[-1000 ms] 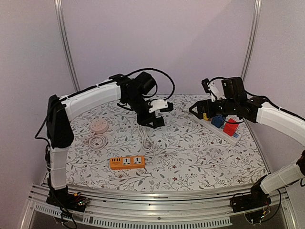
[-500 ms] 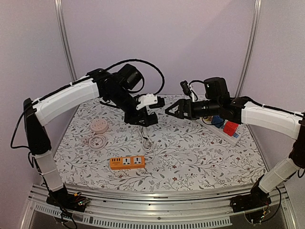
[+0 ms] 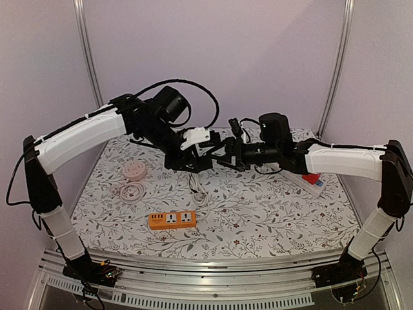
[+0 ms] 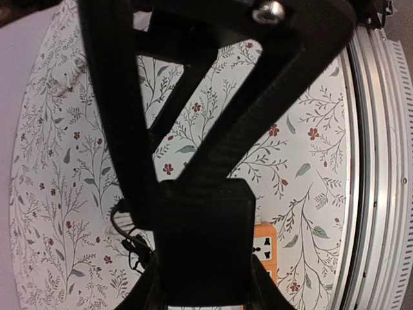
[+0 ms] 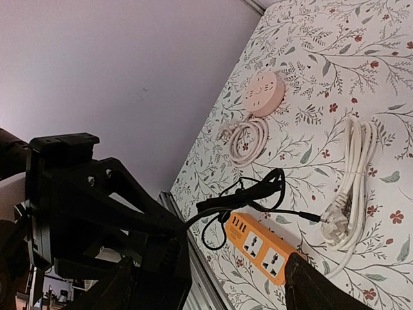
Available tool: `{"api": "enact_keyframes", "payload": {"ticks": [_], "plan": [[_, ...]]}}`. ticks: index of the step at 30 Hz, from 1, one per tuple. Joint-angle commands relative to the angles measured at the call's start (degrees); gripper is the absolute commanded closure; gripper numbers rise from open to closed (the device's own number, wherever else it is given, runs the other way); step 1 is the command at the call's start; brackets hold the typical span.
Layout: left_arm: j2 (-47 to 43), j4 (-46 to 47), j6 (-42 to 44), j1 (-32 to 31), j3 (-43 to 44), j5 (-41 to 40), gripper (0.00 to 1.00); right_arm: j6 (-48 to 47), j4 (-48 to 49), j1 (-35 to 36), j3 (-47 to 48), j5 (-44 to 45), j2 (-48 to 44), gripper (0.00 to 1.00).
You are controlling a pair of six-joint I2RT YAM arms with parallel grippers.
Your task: Insert the plug
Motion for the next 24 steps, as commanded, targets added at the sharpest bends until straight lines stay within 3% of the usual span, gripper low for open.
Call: {"api": "enact_keyframes", "payload": {"ticks": [1, 5, 10, 16, 18, 19, 20, 21, 24], "plan": [[-0.18, 2.18, -0.56, -0.85, -0.25, -1.06, 1.0, 4.01, 5.1, 1.89, 2.87, -3.62, 2.86, 0.26], [0.49, 2.75, -0.88, -0.85, -0.07, -2.37, 1.0, 4.81, 5.11, 2.22, 3.53, -4.46, 5.04, 0.4], [0.67, 3.7, -0.77, -0.85, -0.46, -4.78, 1.0, 6.59, 5.45, 2.22, 4.06, -5.83, 7.01, 0.48], [1.31, 4.19, -0.03, -0.85, -1.52, -5.68, 1.0, 5.86, 5.33, 2.26, 4.61, -6.79, 7.06, 0.99], [1.23, 3.8, 0.4, -0.85, -2.03, -4.8, 0.97, 5.05, 4.8, 2.01, 4.66, -6.79, 6.64, 1.0], [1.17, 3.28, 0.4, -0.85, -2.13, -4.56, 0.74, 4.7, 4.38, 1.7, 4.67, -6.84, 6.49, 1.0], [0.91, 2.72, 0.39, -0.85, -2.22, -4.73, 0.34, 4.19, 3.65, 1.13, 4.67, -6.85, 6.33, 1.0], [0.19, 1.87, 0.5, -0.58, -2.33, -4.9, 0.03, 3.87, 2.81, 0.41, 4.55, -6.83, 6.01, 1.0], [-3.16, -1.14, 2.14, 1.3, -3.88, -3.63, 0.0, 2.13, -1.14, -2.22, 4.28, -5.68, 4.49, 1.0]]}}
